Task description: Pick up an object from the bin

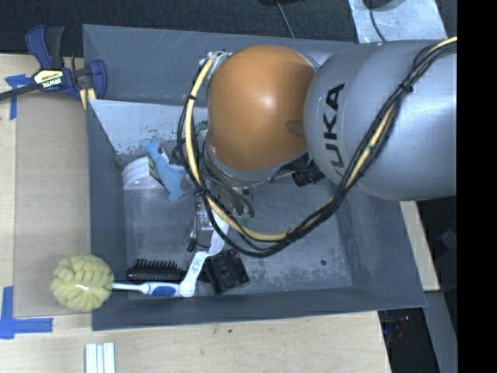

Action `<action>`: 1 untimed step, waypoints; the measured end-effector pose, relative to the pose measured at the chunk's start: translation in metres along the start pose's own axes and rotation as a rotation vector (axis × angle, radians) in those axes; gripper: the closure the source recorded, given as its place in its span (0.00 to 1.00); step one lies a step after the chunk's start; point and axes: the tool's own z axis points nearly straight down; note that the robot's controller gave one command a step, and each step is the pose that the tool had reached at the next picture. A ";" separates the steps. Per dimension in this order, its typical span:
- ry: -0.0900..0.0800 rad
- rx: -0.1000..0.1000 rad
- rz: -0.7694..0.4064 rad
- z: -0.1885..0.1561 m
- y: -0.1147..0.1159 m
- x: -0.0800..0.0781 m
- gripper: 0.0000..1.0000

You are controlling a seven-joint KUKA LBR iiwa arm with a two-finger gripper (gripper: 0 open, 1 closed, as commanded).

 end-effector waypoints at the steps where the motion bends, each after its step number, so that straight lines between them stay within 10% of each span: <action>1: -0.008 -0.002 0.004 -0.004 -0.001 -0.002 0.00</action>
Offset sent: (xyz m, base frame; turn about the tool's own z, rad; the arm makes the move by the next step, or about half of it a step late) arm -0.0241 0.0506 -0.1736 -0.1928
